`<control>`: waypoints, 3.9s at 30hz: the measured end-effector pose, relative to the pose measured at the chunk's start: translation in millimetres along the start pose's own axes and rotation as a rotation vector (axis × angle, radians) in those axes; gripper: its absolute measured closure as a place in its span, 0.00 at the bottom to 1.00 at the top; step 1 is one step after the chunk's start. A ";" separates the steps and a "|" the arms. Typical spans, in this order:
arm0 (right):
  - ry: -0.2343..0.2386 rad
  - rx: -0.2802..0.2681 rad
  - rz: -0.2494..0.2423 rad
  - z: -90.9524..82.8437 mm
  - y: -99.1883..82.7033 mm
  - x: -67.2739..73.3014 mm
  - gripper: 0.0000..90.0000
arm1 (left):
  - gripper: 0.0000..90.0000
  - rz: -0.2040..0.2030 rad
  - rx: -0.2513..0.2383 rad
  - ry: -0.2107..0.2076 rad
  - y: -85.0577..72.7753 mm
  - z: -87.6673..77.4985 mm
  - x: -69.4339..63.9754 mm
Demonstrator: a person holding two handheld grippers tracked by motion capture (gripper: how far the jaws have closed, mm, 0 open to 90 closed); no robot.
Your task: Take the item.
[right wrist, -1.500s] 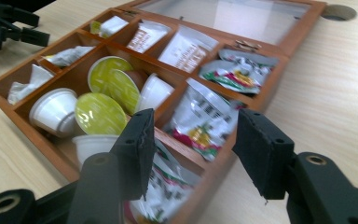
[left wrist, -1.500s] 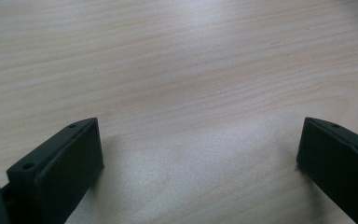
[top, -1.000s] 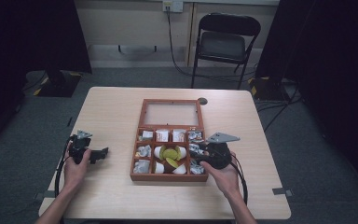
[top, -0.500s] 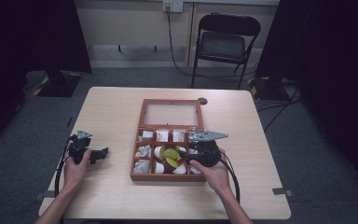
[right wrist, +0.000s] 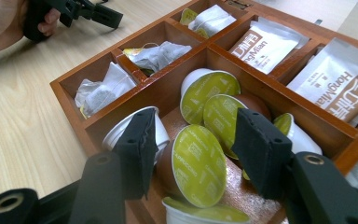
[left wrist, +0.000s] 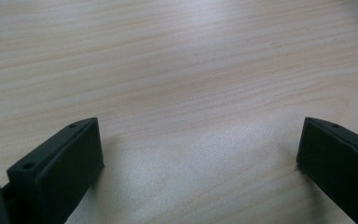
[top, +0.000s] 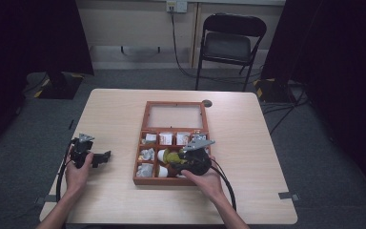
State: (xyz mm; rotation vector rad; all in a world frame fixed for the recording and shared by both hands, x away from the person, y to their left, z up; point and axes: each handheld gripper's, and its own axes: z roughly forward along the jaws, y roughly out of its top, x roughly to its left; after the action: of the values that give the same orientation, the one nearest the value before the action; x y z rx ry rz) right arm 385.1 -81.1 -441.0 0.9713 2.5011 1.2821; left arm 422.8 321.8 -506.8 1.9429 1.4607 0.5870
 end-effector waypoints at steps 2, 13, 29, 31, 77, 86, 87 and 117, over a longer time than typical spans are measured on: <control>0.006 0.006 -0.003 1.4 -0.7 1.0 0.55 | 0.00 0.000 0.000 0.001 0.0 -0.1 0.0; 0.018 0.051 -0.018 8.5 -4.8 5.0 0.58 | 0.00 -0.006 0.001 0.003 0.9 0.8 0.2; 0.002 0.113 -0.012 23.8 -9.9 4.4 0.59 | 0.00 -0.005 0.001 0.002 0.9 0.8 0.2; 0.004 0.116 -0.009 24.2 -10.6 4.3 0.58 | 0.00 -0.005 0.001 0.002 0.9 0.8 0.2; -0.050 0.144 0.020 24.8 -11.2 4.8 0.63 | 0.00 -0.005 0.001 0.002 0.9 0.8 0.2; -0.045 0.116 0.028 21.6 -10.3 3.5 0.63 | 0.00 -0.004 0.001 0.002 0.9 0.8 0.2; -0.041 0.113 0.027 21.3 -10.2 3.6 0.63 | 0.00 -0.005 0.001 0.002 0.9 0.9 0.2; -0.024 -0.016 0.036 -11.1 -0.6 -5.6 0.63 | 0.00 -0.005 0.001 0.002 0.9 0.8 0.2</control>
State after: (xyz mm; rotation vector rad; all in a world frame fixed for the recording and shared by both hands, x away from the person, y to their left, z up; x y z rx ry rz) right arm 384.5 -92.3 -435.5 1.0264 2.4628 1.2905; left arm 424.1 321.6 -506.7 1.9396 1.4666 0.5859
